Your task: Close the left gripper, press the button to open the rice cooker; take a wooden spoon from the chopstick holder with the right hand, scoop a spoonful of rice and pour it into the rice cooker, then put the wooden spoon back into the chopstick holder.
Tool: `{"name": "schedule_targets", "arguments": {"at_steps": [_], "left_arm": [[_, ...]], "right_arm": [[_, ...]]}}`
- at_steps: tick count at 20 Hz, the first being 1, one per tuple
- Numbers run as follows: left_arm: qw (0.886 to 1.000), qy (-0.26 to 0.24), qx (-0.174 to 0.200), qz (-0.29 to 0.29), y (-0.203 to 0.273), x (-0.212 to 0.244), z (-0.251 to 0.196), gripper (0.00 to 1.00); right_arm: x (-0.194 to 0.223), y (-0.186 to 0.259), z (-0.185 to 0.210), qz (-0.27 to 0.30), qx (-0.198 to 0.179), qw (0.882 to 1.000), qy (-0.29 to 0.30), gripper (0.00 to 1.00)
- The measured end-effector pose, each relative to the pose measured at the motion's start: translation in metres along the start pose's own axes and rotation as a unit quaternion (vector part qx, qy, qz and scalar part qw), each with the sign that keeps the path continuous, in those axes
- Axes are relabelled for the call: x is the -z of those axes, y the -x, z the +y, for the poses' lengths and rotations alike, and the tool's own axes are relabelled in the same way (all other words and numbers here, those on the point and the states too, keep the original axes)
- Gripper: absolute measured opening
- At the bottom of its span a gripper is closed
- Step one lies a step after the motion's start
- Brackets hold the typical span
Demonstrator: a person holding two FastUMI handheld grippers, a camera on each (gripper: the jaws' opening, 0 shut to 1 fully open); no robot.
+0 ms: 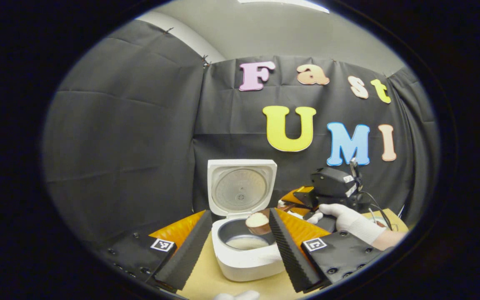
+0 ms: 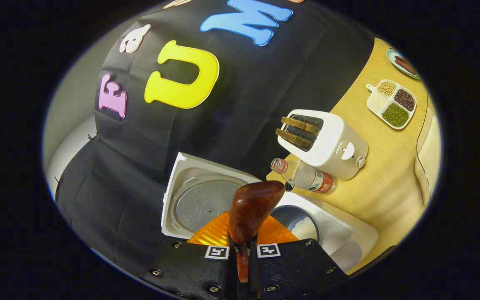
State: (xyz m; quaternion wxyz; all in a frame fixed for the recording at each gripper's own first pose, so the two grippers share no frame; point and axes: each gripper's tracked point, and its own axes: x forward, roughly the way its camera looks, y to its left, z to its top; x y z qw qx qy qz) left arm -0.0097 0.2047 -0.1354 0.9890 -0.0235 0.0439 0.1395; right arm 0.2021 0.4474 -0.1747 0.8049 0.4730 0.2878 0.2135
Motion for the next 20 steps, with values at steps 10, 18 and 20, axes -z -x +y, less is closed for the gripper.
{"name": "schedule_targets", "arguments": {"at_steps": [10, 18, 20], "left_arm": [[1.0, -0.006, -0.013, 0.002, -0.001, 0.009, 0.007, 0.96], [1.0, -0.017, -0.026, 0.006, 0.006, 0.015, 0.013, 0.94], [0.999, -0.015, -0.028, 0.006, 0.007, 0.015, 0.011, 0.96]], "right_arm": [[-0.008, -0.016, -0.015, -0.049, 0.03, 0.985, 0.163, 0.1], [0.001, -0.018, -0.006, -0.093, 0.046, 0.922, 0.373, 0.1], [0.006, -0.019, 0.001, -0.103, 0.044, 0.897, 0.427, 0.1]]}}
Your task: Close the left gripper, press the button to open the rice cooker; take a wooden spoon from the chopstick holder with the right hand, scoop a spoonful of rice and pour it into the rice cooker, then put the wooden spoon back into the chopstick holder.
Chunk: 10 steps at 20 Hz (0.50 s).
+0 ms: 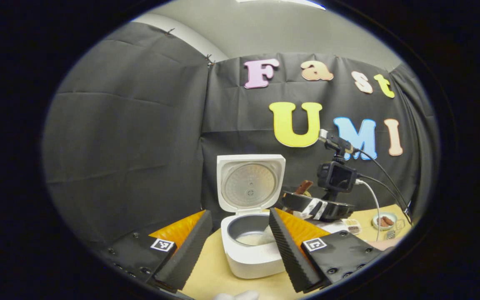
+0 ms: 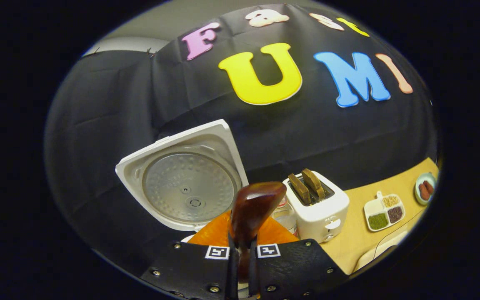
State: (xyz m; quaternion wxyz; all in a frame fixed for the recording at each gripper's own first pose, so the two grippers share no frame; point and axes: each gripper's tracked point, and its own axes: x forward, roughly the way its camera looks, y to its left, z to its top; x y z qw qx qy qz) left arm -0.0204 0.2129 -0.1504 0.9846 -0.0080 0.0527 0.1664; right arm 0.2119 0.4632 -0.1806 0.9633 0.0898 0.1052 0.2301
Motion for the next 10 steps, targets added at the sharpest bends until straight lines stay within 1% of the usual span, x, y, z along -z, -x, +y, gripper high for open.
{"name": "schedule_targets", "arguments": {"at_steps": [1, 4, 5, 7, 8, 9, 10], "left_arm": [[1.0, -0.001, 0.0, 0.0, 0.001, -0.001, -0.001, 0.94], [1.0, -0.002, -0.003, 0.0, 0.003, 0.002, 0.002, 0.94], [1.0, -0.001, -0.003, 0.0, 0.004, 0.002, 0.003, 0.96], [1.0, -0.001, -0.005, 0.0, 0.006, 0.002, 0.005, 0.96], [1.0, -0.001, -0.006, -0.001, 0.008, 0.002, 0.005, 0.94], [1.0, -0.001, -0.006, -0.002, 0.008, 0.001, 0.006, 0.94], [1.0, -0.003, -0.006, -0.003, 0.011, 0.002, 0.006, 0.96]], "right_arm": [[-0.002, 0.0, 0.004, -0.006, -0.001, 1.0, 0.026, 0.1], [-0.007, 0.001, 0.013, -0.023, -0.009, 0.997, 0.079, 0.1], [-0.007, 0.001, 0.016, -0.028, -0.012, 0.995, 0.095, 0.1], [-0.009, 0.004, 0.018, -0.034, -0.009, 0.991, 0.131, 0.1], [-0.011, 0.004, 0.019, -0.039, -0.01, 0.989, 0.143, 0.1], [-0.009, 0.003, 0.022, -0.04, -0.014, 0.989, 0.145, 0.1], [-0.008, 0.003, 0.023, -0.042, -0.017, 0.988, 0.147, 0.1]]}}
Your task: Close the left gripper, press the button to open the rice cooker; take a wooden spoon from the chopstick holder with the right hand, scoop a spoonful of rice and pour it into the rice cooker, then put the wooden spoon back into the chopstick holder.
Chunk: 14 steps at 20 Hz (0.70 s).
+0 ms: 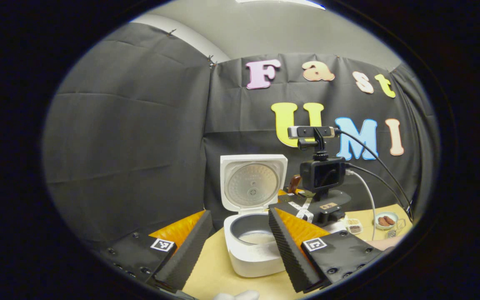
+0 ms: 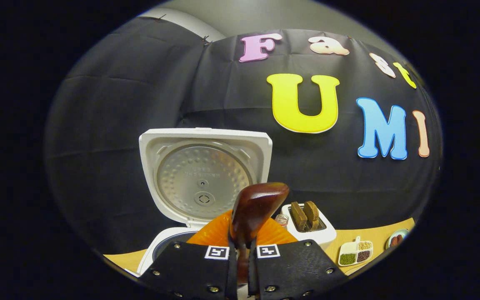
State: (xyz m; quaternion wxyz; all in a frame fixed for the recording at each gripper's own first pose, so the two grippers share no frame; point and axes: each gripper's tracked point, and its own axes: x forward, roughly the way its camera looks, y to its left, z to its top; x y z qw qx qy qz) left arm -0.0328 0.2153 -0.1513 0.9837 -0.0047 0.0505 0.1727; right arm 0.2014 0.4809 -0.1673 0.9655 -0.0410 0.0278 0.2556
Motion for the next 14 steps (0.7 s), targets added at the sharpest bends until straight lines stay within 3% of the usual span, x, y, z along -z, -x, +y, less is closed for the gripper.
{"name": "schedule_targets", "arguments": {"at_steps": [5, 10, 14], "left_arm": [[1.0, -0.012, -0.004, 0.0, 0.004, 0.002, 0.004, 0.96], [1.0, -0.007, -0.008, 0.002, 0.007, 0.002, 0.008, 0.94], [1.0, -0.006, -0.006, 0.003, 0.009, 0.003, 0.007, 0.94]], "right_arm": [[-0.019, 0.006, 0.014, -0.046, -0.013, 0.995, 0.093, 0.1], [-0.013, 0.005, 0.011, -0.032, -0.017, 0.996, 0.085, 0.1], [-0.017, 0.008, 0.008, -0.019, -0.034, 0.999, 0.027, 0.1]]}}
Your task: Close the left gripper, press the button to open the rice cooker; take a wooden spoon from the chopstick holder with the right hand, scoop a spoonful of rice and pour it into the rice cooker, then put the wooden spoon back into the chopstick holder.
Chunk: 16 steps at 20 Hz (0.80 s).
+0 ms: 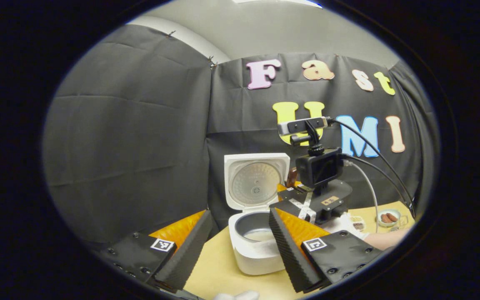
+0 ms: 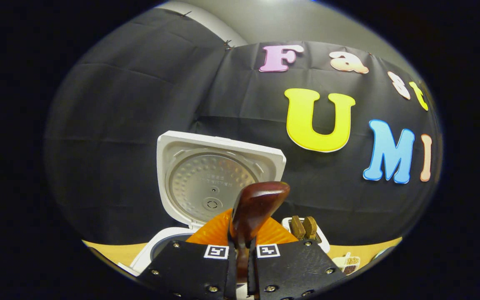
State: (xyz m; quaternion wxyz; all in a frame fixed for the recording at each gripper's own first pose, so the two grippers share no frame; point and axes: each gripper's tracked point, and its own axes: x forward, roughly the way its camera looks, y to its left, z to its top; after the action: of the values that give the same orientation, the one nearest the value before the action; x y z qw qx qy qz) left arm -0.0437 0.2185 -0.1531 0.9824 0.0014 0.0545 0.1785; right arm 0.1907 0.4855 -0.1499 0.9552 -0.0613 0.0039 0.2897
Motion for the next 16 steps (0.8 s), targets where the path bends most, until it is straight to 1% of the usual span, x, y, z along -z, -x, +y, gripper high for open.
{"name": "schedule_targets", "arguments": {"at_steps": [1, 2, 3, 4, 5, 6, 7, 9, 10, 11, 12, 16], "left_arm": [[1.0, 0.001, 0.001, 0.001, 0.001, -0.001, -0.001, 0.94], [1.0, 0.002, 0.001, 0.001, 0.0, 0.0, -0.002, 0.94], [1.0, 0.003, 0.003, 0.001, 0.001, 0.0, -0.002, 0.96], [1.0, 0.003, 0.003, 0.0, 0.003, -0.003, -0.003, 0.99], [1.0, 0.002, 0.005, -0.002, 0.002, -0.005, -0.003, 0.94], [1.0, 0.0, 0.005, -0.005, 0.003, -0.007, -0.003, 0.94], [1.0, 0.0, 0.008, -0.007, 0.003, -0.009, -0.004, 0.94], [1.0, 0.001, 0.013, -0.007, 0.003, -0.011, -0.008, 0.94], [1.0, 0.0, 0.015, -0.008, 0.002, -0.013, -0.012, 0.99], [1.0, 0.0, 0.018, -0.009, 0.002, -0.015, -0.015, 0.94], [1.0, 0.001, 0.023, -0.012, 0.003, -0.016, -0.019, 0.94], [0.998, -0.003, 0.051, -0.026, 0.009, -0.023, -0.042, 0.94]], "right_arm": [[0.0, -0.001, 0.0, 0.01, -0.01, 0.999, -0.042, 0.1], [0.001, 0.001, 0.001, 0.026, -0.02, 0.994, -0.105, 0.11], [0.003, 0.002, -0.001, 0.044, -0.024, 0.983, -0.174, 0.1], [0.006, 0.003, -0.006, 0.06, -0.027, 0.968, -0.242, 0.11], [0.007, 0.003, -0.015, 0.069, -0.026, 0.948, -0.309, 0.11], [0.01, 0.004, -0.027, 0.076, -0.017, 0.929, -0.362, 0.11], [0.011, 0.007, -0.043, 0.075, -0.004, 0.919, -0.387, 0.1], [0.01, 0.016, -0.077, 0.059, 0.025, 0.912, -0.405, 0.1], [0.008, 0.02, -0.088, 0.053, 0.033, 0.907, -0.416, 0.1], [0.006, 0.025, -0.096, 0.048, 0.041, 0.902, -0.427, 0.1], [0.005, 0.029, -0.107, 0.044, 0.049, 0.899, -0.432, 0.1], [0.01, 0.061, -0.161, 0.028, 0.09, 0.897, -0.432, 0.11]]}}
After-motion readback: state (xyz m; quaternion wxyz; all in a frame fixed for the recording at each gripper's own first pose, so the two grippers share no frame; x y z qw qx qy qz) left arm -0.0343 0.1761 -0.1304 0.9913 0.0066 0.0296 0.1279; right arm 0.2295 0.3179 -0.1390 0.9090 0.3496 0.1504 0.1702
